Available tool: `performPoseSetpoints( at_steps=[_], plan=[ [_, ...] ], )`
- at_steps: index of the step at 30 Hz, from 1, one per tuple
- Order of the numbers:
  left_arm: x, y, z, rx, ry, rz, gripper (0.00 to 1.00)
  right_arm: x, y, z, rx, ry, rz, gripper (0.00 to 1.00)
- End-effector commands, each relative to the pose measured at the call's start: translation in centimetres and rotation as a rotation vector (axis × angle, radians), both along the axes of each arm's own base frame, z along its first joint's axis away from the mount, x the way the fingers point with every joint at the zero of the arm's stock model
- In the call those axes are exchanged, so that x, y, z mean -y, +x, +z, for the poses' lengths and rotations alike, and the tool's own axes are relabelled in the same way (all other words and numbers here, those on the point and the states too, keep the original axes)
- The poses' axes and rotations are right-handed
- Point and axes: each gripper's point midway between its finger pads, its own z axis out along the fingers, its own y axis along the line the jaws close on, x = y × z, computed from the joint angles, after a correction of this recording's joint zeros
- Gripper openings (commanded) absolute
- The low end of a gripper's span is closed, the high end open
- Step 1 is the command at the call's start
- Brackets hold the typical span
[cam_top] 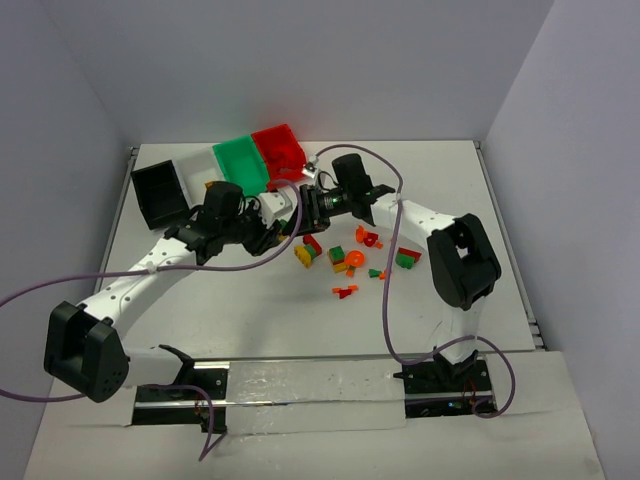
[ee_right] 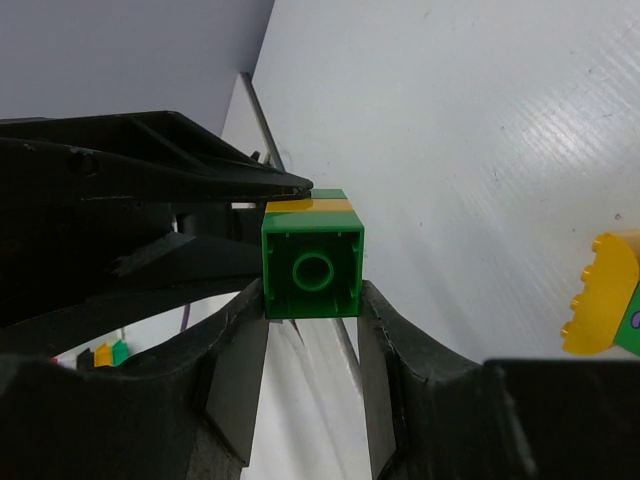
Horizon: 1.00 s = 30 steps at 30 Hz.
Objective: Sort the legos into containers by color
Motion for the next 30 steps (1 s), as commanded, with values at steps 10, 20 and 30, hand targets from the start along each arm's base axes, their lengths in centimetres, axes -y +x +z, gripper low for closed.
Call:
performPoseSetpoints(
  at_steps=[10,20,30],
  plan=[
    [-2.5,-1.3,-1.7,-0.011,0.006,0.032,0.00,1.4,2.6,4.2,0.120,0.075,-0.033,0.00],
    [-4.3,-0.4,-1.2,-0.033,-0.033,0.090,0.00,2.0,4.3,4.1,0.201,0.013,-0.084,0.00],
    [-9.3,1.0,1.8,-0.131,-0.230,0.289,0.00,-2.0,17.1,7.5,0.621,-0.226,-0.383,0.00]
  ],
)
